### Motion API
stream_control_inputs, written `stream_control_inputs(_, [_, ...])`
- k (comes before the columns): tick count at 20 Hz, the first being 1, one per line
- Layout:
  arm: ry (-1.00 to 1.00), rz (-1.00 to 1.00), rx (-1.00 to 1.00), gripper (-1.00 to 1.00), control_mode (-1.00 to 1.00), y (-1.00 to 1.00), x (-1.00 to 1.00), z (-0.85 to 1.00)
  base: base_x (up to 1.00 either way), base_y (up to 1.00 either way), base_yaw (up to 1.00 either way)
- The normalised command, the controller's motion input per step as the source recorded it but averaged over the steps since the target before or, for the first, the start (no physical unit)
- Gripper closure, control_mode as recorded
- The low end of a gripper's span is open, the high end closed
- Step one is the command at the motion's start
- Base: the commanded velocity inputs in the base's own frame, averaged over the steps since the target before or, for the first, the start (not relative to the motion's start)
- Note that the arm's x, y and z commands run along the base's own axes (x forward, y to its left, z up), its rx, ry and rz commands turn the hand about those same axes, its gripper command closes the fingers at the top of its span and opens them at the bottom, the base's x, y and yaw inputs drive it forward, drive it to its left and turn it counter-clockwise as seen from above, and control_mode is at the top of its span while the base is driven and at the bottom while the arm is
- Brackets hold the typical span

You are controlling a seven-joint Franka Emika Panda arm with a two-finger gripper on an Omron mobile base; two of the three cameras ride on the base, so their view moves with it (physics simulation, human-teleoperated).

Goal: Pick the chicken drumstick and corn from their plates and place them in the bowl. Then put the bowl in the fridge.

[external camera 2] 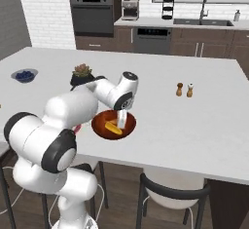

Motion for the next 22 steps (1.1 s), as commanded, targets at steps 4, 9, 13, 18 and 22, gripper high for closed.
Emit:
stream_control_inputs(4, [-0.07,-0.41,0.13,-1.00,-1.00,-0.34,-0.30,0.41,0.00,0.00,0.00])
stream_control_inputs(9, [-0.01,-0.64,0.26,-1.00,-1.00,-0.01,-0.33,0.16,0.00,0.00,0.00])
stream_control_inputs(13, [0.00,-0.80,0.30,-1.00,-1.00,0.00,-0.33,0.00,0.00,0.00,0.00])
stream_control_inputs(18, [0.06,-0.83,0.27,-1.00,-1.00,0.02,-0.09,0.01,0.00,0.00,0.00])
stream_control_inputs(22, [0.61,-0.57,0.30,-1.00,-1.00,0.26,0.00,0.01,0.00,0.00,0.00])
